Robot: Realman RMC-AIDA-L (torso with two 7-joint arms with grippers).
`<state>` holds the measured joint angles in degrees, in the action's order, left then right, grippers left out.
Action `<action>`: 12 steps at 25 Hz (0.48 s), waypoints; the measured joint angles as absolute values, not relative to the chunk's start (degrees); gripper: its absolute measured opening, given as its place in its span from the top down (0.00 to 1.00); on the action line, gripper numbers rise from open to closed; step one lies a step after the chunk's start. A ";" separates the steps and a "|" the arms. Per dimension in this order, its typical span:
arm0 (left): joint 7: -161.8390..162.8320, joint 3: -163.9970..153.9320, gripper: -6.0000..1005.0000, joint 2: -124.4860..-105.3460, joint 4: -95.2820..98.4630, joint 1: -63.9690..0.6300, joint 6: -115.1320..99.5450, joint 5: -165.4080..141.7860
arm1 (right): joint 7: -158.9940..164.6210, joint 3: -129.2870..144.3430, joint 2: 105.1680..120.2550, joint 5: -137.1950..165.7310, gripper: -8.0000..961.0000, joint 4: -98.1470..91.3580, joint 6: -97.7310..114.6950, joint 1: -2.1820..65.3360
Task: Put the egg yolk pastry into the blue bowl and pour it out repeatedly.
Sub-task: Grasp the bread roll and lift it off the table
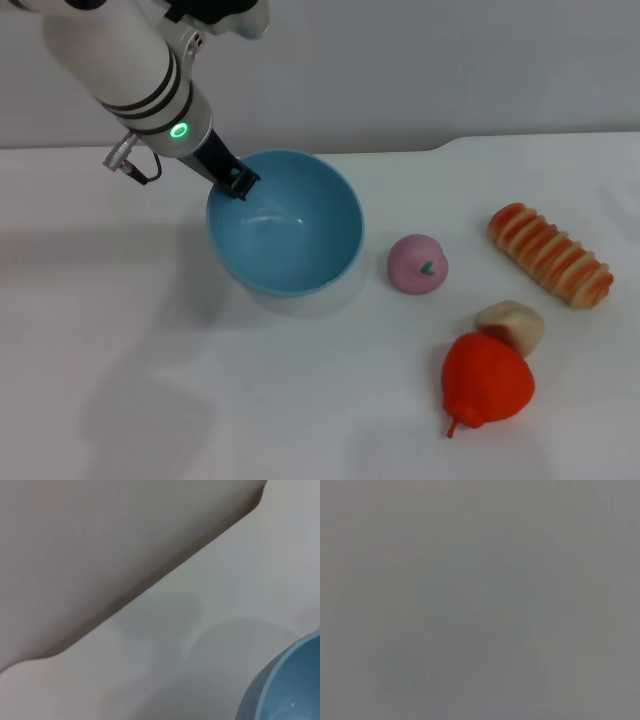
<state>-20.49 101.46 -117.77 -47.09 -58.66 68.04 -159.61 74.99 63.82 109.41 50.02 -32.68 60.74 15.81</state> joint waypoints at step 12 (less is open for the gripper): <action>-19.40 101.60 0.99 -118.03 -43.83 -58.42 68.30 -158.92 | 109.94 56.87 112.35 99.09 0.43 -54.51 53.84 21.66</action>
